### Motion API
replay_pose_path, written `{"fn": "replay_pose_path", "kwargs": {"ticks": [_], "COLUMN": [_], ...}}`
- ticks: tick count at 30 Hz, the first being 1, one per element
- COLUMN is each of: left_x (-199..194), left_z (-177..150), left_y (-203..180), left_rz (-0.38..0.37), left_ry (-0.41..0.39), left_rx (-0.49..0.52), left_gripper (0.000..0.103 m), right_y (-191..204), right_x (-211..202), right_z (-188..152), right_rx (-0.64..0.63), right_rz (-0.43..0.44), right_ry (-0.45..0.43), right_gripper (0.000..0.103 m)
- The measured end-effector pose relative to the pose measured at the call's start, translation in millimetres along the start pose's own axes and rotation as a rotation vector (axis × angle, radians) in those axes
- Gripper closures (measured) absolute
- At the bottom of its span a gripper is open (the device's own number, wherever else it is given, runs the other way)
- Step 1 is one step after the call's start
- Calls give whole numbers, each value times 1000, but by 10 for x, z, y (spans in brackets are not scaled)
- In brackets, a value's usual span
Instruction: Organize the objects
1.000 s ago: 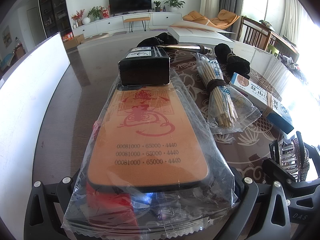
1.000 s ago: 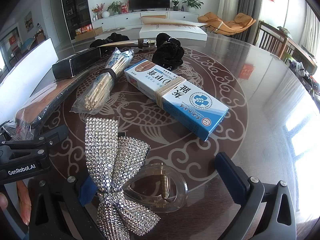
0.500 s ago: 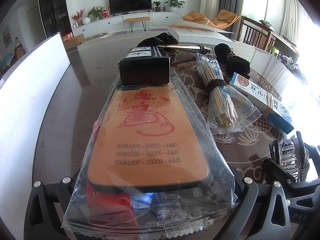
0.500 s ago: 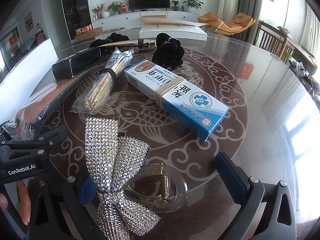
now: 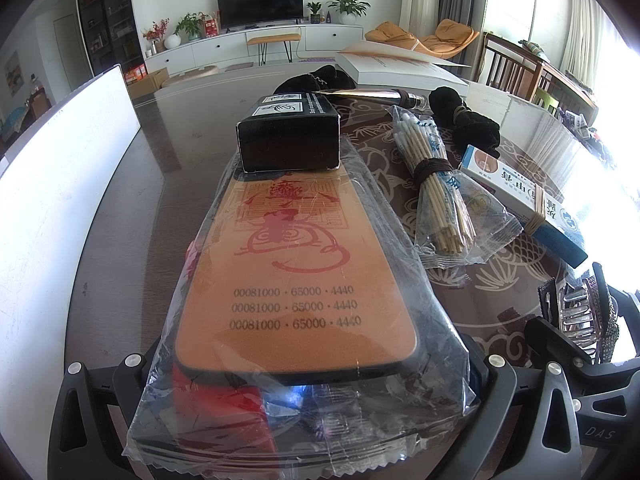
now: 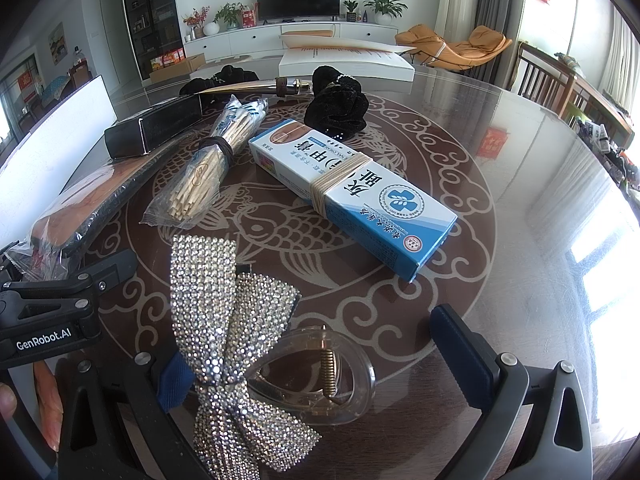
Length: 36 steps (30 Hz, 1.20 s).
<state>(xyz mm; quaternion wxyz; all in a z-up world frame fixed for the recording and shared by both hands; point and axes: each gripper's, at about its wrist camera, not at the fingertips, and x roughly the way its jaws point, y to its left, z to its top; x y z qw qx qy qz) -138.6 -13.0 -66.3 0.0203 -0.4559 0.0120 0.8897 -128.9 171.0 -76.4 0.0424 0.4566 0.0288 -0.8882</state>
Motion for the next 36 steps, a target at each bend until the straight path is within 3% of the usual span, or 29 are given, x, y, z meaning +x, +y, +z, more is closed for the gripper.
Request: {"fn": "replay_pose_path", "kwargs": {"ticks": [36], "left_x": [14], "left_z": [18], "left_y": [-15], "left_rz": [30], "left_ry": [0], "left_rx": [-41], "left_gripper": [0], "right_y": [-6], "right_x": [3], "right_z": [2], "right_rx": [-1], "right_rz": [0], "right_ry": [0], "right_gripper": [0]}}
